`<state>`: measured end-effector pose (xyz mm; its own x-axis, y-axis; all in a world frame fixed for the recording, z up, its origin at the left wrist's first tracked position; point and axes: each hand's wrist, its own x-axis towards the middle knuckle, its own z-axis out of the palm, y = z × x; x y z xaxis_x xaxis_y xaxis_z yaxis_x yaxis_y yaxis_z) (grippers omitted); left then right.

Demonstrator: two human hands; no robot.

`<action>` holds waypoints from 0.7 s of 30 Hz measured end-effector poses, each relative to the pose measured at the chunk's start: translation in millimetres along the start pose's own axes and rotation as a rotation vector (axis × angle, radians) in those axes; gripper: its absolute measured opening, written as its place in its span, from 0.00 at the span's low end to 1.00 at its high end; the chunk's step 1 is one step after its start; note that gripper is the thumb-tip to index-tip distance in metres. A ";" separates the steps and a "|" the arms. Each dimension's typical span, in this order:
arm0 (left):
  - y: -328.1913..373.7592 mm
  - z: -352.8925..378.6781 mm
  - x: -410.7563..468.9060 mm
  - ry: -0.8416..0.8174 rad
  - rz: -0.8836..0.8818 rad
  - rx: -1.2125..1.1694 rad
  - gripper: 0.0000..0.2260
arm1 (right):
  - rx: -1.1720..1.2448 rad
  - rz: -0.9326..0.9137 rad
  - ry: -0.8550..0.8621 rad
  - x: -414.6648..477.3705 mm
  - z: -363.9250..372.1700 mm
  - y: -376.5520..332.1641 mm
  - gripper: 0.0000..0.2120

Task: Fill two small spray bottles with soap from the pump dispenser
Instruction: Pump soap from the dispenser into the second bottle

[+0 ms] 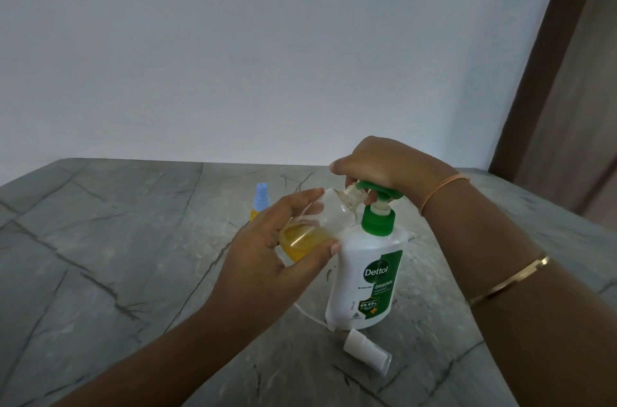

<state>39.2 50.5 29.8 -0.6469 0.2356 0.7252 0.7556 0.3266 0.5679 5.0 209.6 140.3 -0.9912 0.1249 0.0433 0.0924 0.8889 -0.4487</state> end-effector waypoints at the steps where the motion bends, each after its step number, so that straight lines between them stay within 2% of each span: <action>1: -0.1 -0.1 0.2 0.001 0.000 0.003 0.20 | -0.003 0.001 0.007 0.1 1.1 -0.6 0.11; 9: -1.8 -1.0 0.8 -0.026 0.004 -0.016 0.20 | -0.038 0.021 0.028 1.6 10.5 1.3 0.11; 12: -2.0 -0.7 0.6 -0.032 0.007 -0.021 0.20 | -0.013 0.017 0.038 0.8 10.9 1.1 0.15; 21: -1.6 -1.8 1.8 -0.004 -0.012 -0.018 0.21 | -0.068 -0.071 0.074 2.7 2.8 -2.1 0.17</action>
<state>37.1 48.7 30.9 -0.6564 0.2357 0.7166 0.7494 0.3126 0.5837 1.9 206.8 138.8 -0.9860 0.0906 0.1396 0.0310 0.9240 -0.3810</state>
